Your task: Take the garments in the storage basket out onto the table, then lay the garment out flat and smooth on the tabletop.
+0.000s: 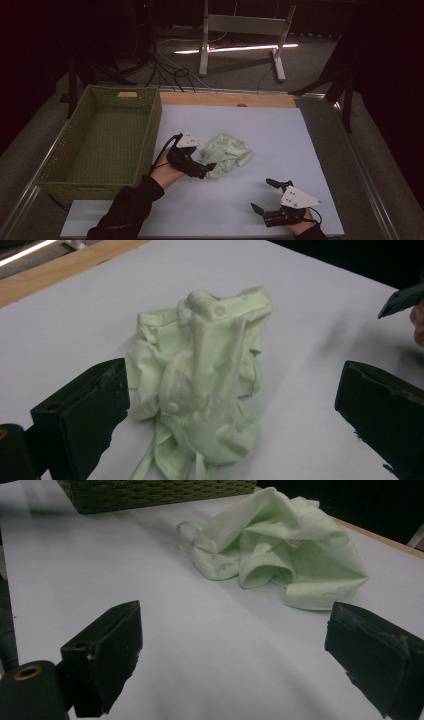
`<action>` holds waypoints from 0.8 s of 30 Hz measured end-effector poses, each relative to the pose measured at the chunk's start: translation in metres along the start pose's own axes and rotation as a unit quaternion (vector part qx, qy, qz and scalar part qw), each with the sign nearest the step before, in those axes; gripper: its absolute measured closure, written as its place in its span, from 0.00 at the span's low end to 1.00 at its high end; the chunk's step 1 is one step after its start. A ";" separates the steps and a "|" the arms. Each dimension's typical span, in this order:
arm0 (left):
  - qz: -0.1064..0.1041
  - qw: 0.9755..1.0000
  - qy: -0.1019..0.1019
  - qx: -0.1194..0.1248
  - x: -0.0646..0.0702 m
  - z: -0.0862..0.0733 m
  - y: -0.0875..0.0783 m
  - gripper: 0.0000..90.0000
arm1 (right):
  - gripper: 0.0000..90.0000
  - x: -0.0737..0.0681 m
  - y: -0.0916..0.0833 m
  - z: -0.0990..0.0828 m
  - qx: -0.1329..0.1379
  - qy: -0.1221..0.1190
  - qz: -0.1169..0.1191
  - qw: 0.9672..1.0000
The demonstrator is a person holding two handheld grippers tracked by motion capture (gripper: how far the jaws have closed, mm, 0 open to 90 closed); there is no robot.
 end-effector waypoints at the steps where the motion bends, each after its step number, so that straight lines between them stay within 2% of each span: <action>1: 0.002 1.000 0.001 0.000 0.000 -0.001 -0.001 0.02 | 0.09 0.000 0.000 0.000 0.000 -0.001 0.000 1.000; 6: -0.001 1.000 0.001 0.007 0.002 -0.003 -0.006 0.03 | 0.09 0.000 0.000 0.001 -0.003 -0.003 -0.002 1.000; 9: -0.006 1.000 0.006 0.013 0.009 -0.007 -0.012 0.03 | 0.09 0.005 -0.002 0.004 -0.010 0.002 -0.013 1.000; 11: -0.013 1.000 0.013 0.023 0.014 -0.008 -0.016 0.03 | 0.09 0.007 -0.002 0.007 -0.011 0.008 -0.014 1.000; 13: -0.012 0.999 0.026 0.024 0.017 -0.011 -0.019 0.03 | 0.09 0.012 -0.003 0.011 -0.017 0.008 -0.024 1.000; 15: -0.012 0.999 0.026 0.024 0.017 -0.011 -0.019 0.03 | 0.09 0.014 -0.002 0.013 -0.018 0.008 -0.026 0.999; 16: -0.018 0.999 0.039 0.025 0.024 -0.017 -0.023 0.03 | 0.09 0.018 -0.001 0.020 -0.031 0.016 -0.028 0.999; 20: -0.014 0.999 0.041 0.019 0.027 -0.025 -0.024 0.04 | 0.09 0.021 0.004 0.027 -0.036 0.015 -0.026 0.999; 21: -0.014 0.999 0.041 0.019 0.027 -0.025 -0.024 0.04 | 0.09 0.021 0.006 0.030 -0.030 0.018 -0.025 0.999; 22: -0.001 0.999 0.043 0.008 0.025 -0.033 -0.020 0.04 | 0.09 0.022 0.012 0.034 -0.028 0.026 -0.024 0.999; 24: 0.009 0.999 0.035 -0.003 0.022 -0.042 -0.016 0.04 | 0.09 0.022 0.017 0.035 -0.026 0.025 -0.020 0.999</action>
Point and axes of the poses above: each handheld gripper's, and its own axes: y roughly forward along the jaws, z roughly out of its top, x roughly to its right, the point moved 6 cm from there along y, roughly forward along the jaws, and after that the axes turned 2 degrees about -z, right-handed, at the moved point
